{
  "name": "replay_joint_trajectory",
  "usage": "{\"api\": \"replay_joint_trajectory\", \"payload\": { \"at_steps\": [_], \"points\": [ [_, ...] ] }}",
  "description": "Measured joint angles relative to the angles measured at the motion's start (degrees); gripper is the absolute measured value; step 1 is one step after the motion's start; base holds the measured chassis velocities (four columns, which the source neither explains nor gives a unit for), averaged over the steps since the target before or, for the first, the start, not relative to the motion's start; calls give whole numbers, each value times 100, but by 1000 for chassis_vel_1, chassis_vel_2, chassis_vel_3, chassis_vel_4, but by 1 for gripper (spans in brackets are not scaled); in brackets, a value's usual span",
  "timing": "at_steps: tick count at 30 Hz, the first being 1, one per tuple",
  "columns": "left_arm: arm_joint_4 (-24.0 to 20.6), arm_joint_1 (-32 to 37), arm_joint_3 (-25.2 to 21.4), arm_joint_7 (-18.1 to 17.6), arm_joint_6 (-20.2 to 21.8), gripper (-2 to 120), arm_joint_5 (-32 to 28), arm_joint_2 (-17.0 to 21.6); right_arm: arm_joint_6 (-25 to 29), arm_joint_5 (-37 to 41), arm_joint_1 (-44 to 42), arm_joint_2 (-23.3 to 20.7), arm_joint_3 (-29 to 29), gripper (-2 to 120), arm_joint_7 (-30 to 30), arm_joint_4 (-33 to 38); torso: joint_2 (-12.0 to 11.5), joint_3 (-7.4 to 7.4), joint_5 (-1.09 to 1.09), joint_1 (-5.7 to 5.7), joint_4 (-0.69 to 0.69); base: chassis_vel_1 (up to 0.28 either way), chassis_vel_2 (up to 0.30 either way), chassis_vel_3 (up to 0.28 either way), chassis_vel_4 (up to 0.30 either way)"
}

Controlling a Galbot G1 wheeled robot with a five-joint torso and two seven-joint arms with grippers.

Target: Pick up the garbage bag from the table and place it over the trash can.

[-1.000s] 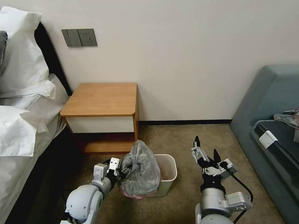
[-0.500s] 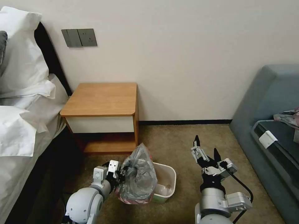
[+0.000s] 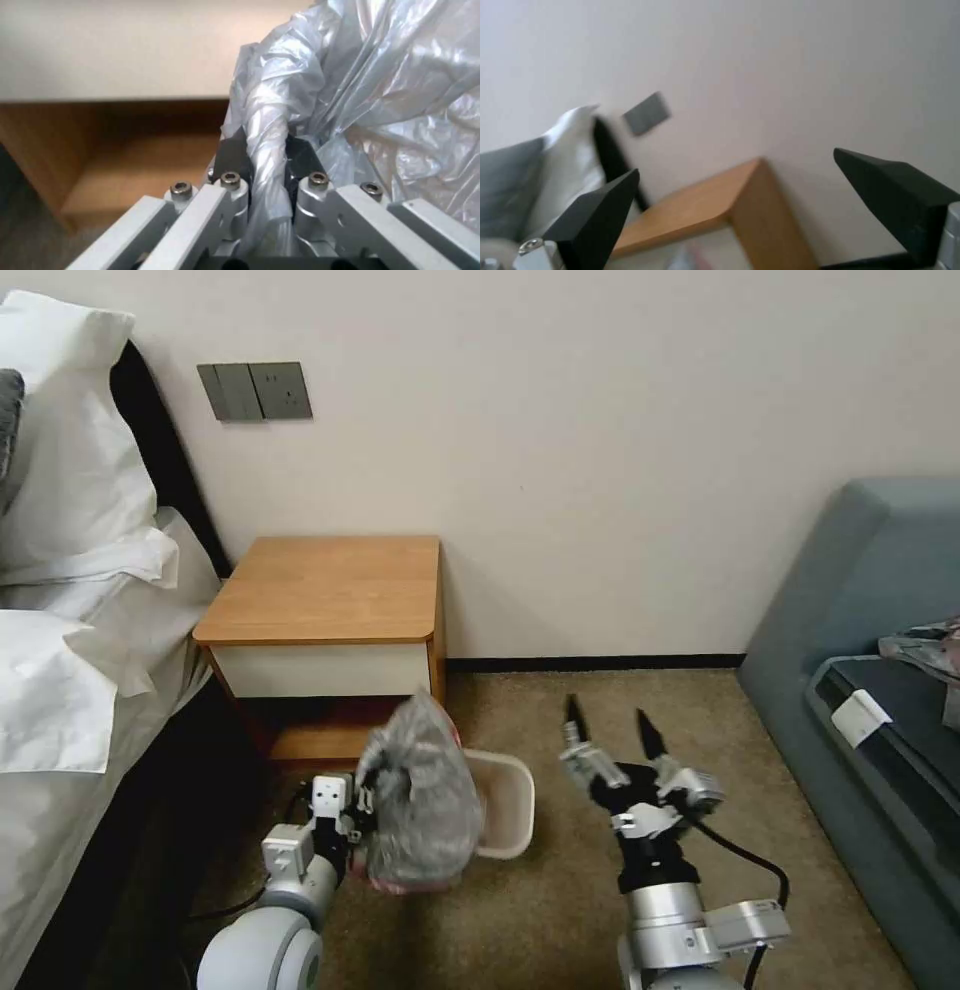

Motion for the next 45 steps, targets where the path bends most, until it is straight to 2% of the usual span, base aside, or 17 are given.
{"api": "replay_joint_trajectory", "payload": {
  "at_steps": [1, 2, 4, 5, 7, 8, 10, 17, 20, 22, 23, 27, 31, 33, 35, 39, 45],
  "points": [
    [58, 13, -6, 23, -363, 6, -36, 30, -110, 182, 136, -211, 61, 100, -410, -38, 0, 0, 0, 0, 1, 0, 0, 0, 0],
    [58, 13, -6, 23, -363, 6, -36, 30, -110, 182, 136, -211, 61, 100, -410, -38, 0, 0, 0, 0, 1, 0, 0, 0, 0],
    [135, -41, 10, 207, -789, 6, -218, 102, -381, 676, 339, -570, 193, 100, -1014, -30, 0, 0, 0, 0, 0, 0, 0, 0, 0],
    [135, -41, 10, 207, -789, 6, -218, 102, -381, 676, 339, -570, 193, 100, -1014, -30, 0, 0, 0, 0, 0, 0, 0, 0, 0],
    [177, -25, -11, 531, -1126, 6, -367, 118, -974, 1410, 722, -929, 213, 100, -1096, 93, 0, 0, -1, 0, -1, 0, 0, 0, 0],
    [177, -25, -11, 531, -1126, 6, -367, 118, -974, 1410, 722, -929, 213, 100, -1096, 93, 0, 0, -1, 0, -1, 0, 0, 0, 0],
    [232, -4, -53, 739, -1399, 6, -412, 119, -1434, 1976, 1095, -1202, 129, 100, -964, 116, 0, 0, 0, 0, 1, 0, 0, 0, 0],
    [294, -58, -66, 896, -1571, 6, -484, 129, -1934, 2964, 1783, -1775, -16, 100, -893, -126, 0, 0, 0, 0, -1, 0, 0, 0, 0],
    [327, -141, -69, 896, -1579, 6, -500, 129, -2044, 3216, 2203, -2039, -141, 100, -900, -371, 0, 0, 0, 0, 0, 0, 0, 0, 0],
    [337, -226, -72, 889, -1579, 6, -521, 130, -2132, 3464, 2789, -2320, -445, 100, -880, -743, 0, 1, 1, 0, -1, 0, 0, 0, 0],
    [337, -226, -72, 889, -1579, 6, -521, 130, -2132, 3464, 2789, -2320, -445, 100, -880, -743, 0, 1, 1, 0, -1, 0, 0, 0, 0],
    [333, -257, -70, 886, -1563, 6, -522, 139, -2228, 3720, 3632, -2480, -1103, 100, -723, -1221, 0, 1, 0, 0, -1, 0, 0, 0, 0],
    [318, -197, -54, 865, -1539, 6, -523, 172, -2298, 3858, 4470, -2418, -1755, 100, -575, -1645, 0, 1, 0, 0, 0, 0, 0, 0, 0],
    [317, -189, -52, 865, -1537, 6, -523, 174, -2301, 3870, 4547, -2411, -1810, 100, -568, -1683, 0, 1, -1, 0, 1, 0, 0, 0, 0],
    [317, -152, -44, 864, -1529, 6, -521, 185, -2339, 3953, 5047, -2352, -2157, 100, -529, -1905, 0, 0, -2, 0, 0, 0, 0, 0, 0],
    [319, -142, -46, 851, -1519, 6, -515, 182, -2358, 3946, 5338, -2329, -2414, 100, -528, -2037, 0, 0, -2, 0, 1, 0, 0, 0, 0],
    [318, -128, -69, 827, -1514, 6, -513, 201, -2368, 3860, 5345, -2359, -2478, 100, -559, -2076, 0, 0, -2, 0, -1, 0, 0, 0, 0]
  ]
}}
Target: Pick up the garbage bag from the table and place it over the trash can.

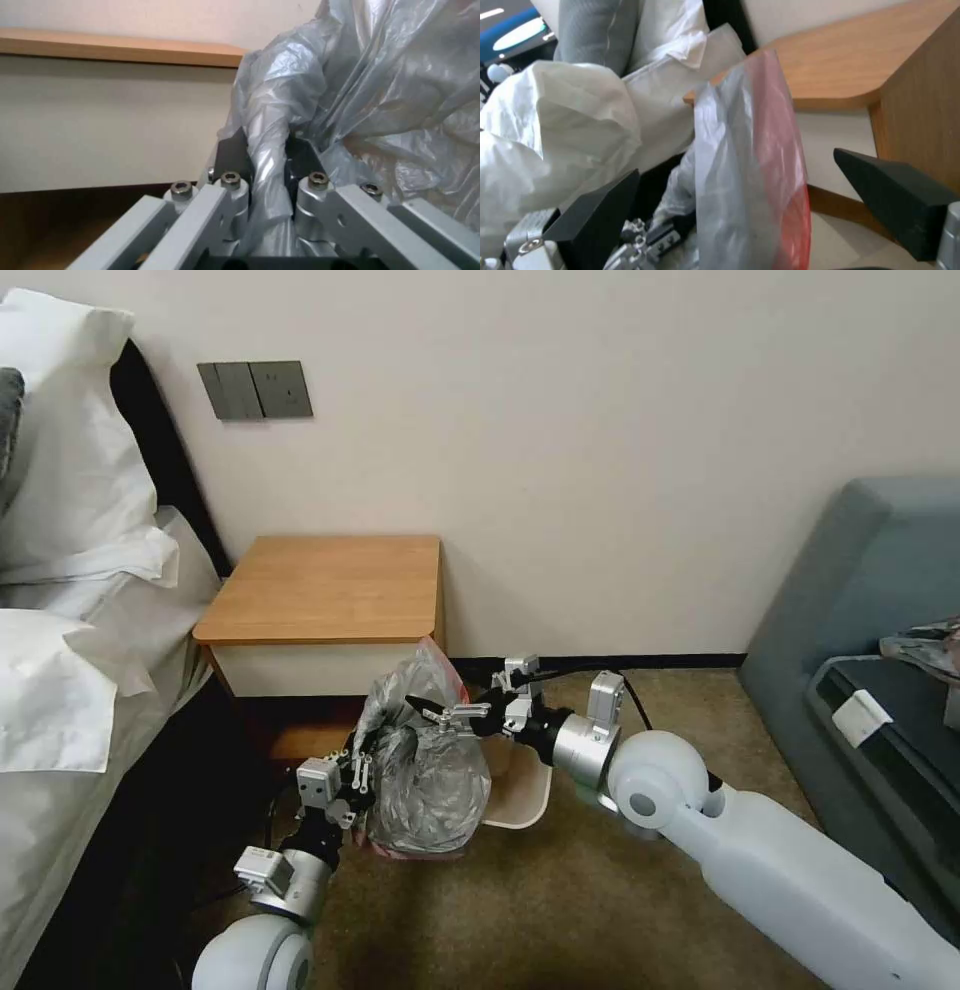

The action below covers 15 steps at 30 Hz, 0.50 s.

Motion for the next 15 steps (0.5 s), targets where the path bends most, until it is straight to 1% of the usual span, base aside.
{"api": "replay_joint_trajectory", "payload": {
  "at_steps": [7, 8, 9, 12, 13, 15],
  "points": [
    [1, -3, -8, -44, 2, 6, 3, -3, 1, -176, -123, 2, -11, 99, -91, 25, 0, 0, 0, 0, 0, 0, 0, 0, 0],
    [2, -7, -8, -55, 5, 6, 4, -11, 4, -228, -151, 4, -11, 96, -105, 27, 0, 0, 1, 0, 0, 0, 0, 0, 0],
    [2, -7, -8, -55, 5, 6, 4, -11, 4, -228, -151, 4, -11, 96, -105, 27, 0, 0, 1, 0, 0, 0, 0, 0, 0],
    [4, 1, 5, -98, 41, 6, 6, -28, 13, -321, -252, -22, 28, 82, -212, 58, 0, 0, 1, 0, 0, 0, 0, 0, 0],
    [4, 1, 5, -98, 41, 6, 6, -28, 13, -321, -252, -22, 28, 82, -212, 58, 0, 0, 1, 0, 0, 0, 0, 0, 0],
    [5, 17, 14, -103, 59, 6, 8, -28, 19, -354, -289, -51, 59, 72, -246, 80, 0, 0, 1, 0, 0, 0, 0, 0, 0]
  ]
}}
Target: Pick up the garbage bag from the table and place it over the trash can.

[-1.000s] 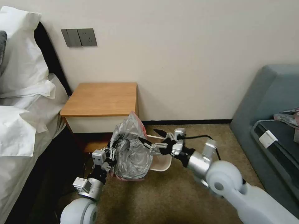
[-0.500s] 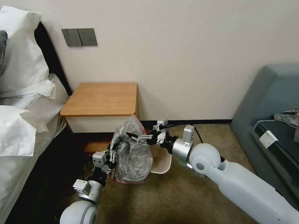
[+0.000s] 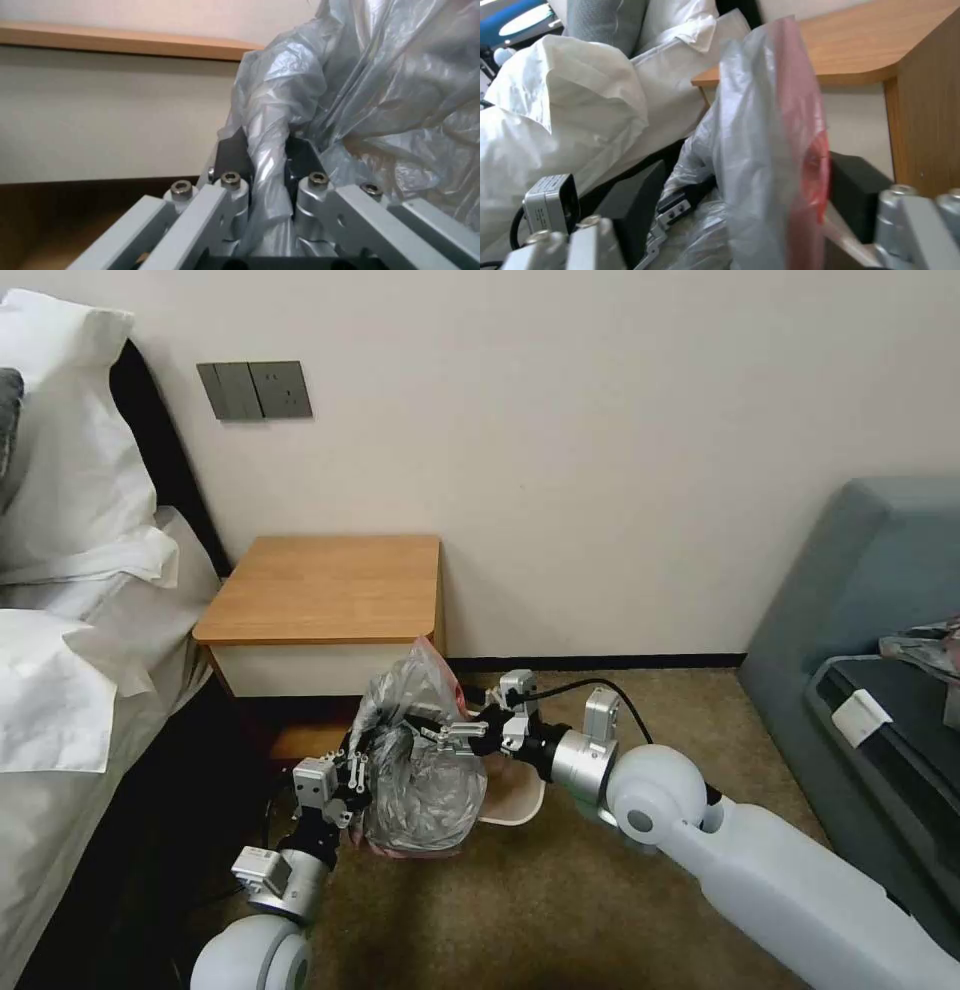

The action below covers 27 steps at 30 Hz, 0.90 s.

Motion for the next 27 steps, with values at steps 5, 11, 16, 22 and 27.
{"api": "replay_joint_trajectory", "payload": {
  "at_steps": [5, 11, 16, 22, 27],
  "points": [
    [0, 1, 5, -9, 9, 6, 5, -2, 17, -45, -51, -5, 54, 57, -19, 20, 0, 0, 0, 0, 0, 0, 0, 0, 0],
    [0, -11, 6, -31, 31, 6, 3, -3, 44, -146, -158, 13, 140, 33, -70, 34, 0, 0, 0, 0, 0, 0, 0, 0, 0],
    [8, -42, -1, -56, 31, 6, -13, -2, 58, -200, -203, 50, 148, 14, -94, 22, 0, 0, 0, 0, 0, 0, 0, 0, 0],
    [8, -56, -6, -77, 41, 6, -60, 3, 64, -262, -225, 81, 149, 0, -113, 6, 0, 0, 0, 0, 0, 0, 0, 0, 0],
    [-3, -85, -18, -84, 54, 6, -89, 6, 69, -301, -238, 54, 180, 0, -130, 1, 0, 0, 0, 0, 0, 0, 0, 0, 0]
  ]
}}
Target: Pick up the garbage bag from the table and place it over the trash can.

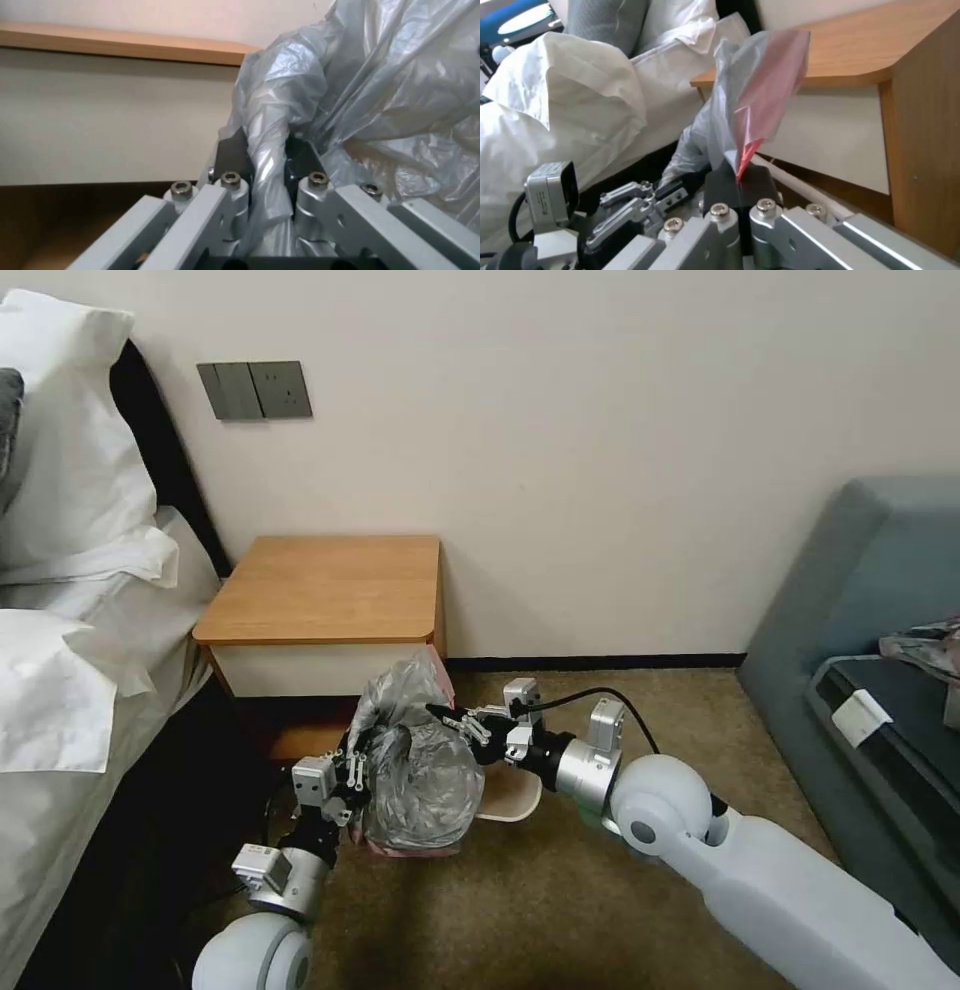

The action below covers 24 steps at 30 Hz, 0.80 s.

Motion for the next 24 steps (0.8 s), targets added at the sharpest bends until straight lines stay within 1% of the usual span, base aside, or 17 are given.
{"api": "replay_joint_trajectory", "payload": {
  "at_steps": [5, 7, 8, 11, 12, 15, 16, 19, 24],
  "points": [
    [6, -7, -8, -1, -4, 6, -4, 2, 16, -78, -83, -32, 105, 0, -42, 1, 0, 0, 0, 0, 0, 0, 0, 0, 0],
    [13, -4, -11, 0, -30, 6, -9, 7, 48, -109, -205, -119, 308, 0, -72, -7, 0, 0, 0, 0, 0, 0, 0, 0, 0],
    [13, -4, -11, 0, -30, 6, -9, 7, 48, -109, -205, -119, 308, 0, -72, -7, 0, 0, 0, 0, 0, 0, 0, 0, 0],
    [13, 15, -8, 5, -37, 6, -17, 46, 79, -111, -410, -301, 583, 0, -130, 2, 0, 0, 0, 0, 0, 0, 0, 0, 0],
    [13, 15, -8, 5, -37, 6, -17, 46, 79, -111, -410, -301, 583, 0, -130, 2, 0, 0, 0, 0, 0, 0, 0, 0, 0],
    [13, 10, -5, 16, -46, 6, -30, 74, 124, -152, -709, -451, 886, 0, -210, 41, 0, 0, 0, 0, 0, 0, 0, 0, 0],
    [13, 10, -5, 16, -46, 6, -30, 74, 124, -152, -709, -451, 886, 0, -210, 41, 0, 0, 0, 0, 0, 0, 0, 0, 0],
    [15, 9, 5, 38, -80, 6, -50, 78, 181, -180, -934, -490, 1163, 0, -261, 55, 0, 0, 1, 0, -1, 0, 0, 0, 0],
    [17, 26, 16, 72, -133, 6, -73, 92, 239, -182, -1013, -538, 1304, 0, -273, 60, 0, 0, 1, 0, 0, 0, 0, 0, 0]
  ]
}}
